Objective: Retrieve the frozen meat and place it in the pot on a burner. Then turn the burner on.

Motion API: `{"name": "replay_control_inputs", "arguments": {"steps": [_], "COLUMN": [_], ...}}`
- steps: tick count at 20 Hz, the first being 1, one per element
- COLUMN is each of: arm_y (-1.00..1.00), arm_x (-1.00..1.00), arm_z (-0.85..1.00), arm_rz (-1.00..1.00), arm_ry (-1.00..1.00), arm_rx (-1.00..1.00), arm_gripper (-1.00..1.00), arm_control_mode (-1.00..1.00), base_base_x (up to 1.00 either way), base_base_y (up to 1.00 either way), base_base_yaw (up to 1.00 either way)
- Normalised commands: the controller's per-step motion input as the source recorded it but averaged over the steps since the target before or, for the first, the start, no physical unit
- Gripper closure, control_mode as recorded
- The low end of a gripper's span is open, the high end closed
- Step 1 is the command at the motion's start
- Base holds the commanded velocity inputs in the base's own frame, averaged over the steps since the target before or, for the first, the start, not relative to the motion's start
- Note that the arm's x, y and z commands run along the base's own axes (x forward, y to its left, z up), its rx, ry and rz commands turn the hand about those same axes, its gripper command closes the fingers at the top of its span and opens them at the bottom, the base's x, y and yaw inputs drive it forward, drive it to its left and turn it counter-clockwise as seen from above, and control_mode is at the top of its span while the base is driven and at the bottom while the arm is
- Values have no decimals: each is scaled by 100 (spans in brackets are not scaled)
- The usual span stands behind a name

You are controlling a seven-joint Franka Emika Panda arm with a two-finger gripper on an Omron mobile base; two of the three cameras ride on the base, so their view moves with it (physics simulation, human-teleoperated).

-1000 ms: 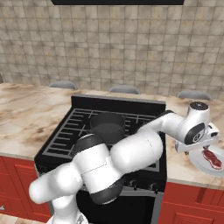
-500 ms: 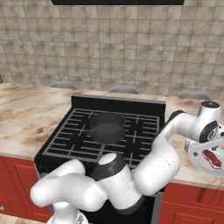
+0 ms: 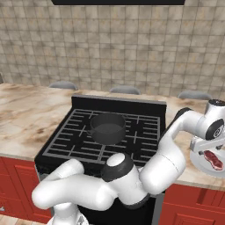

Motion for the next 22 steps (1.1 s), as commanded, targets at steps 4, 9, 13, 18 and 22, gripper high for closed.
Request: {"name": "replay_control_inputs", "arguments": {"steps": [4, 9, 13, 18, 22], "arm_y": [-8, -3, -2, -6, -6], "arm_x": [3, 8, 10, 11, 11], "arm_z": [-17, -17, -13, -15, -12], "arm_rz": [0, 0, 0, 0, 0], "arm_ry": [2, 1, 0, 0, 0], "arm_rx": [0, 0, 0, 0, 0], "arm_gripper": [-100, -100, -100, -100, -100], "arm_control_mode": [-100, -100, -100, -100, -100], "base_base_x": [0, 0, 0, 0, 0], "base_base_y": [0, 0, 0, 0, 0], "base_base_yaw": [0, 0, 0, 0, 0]}}
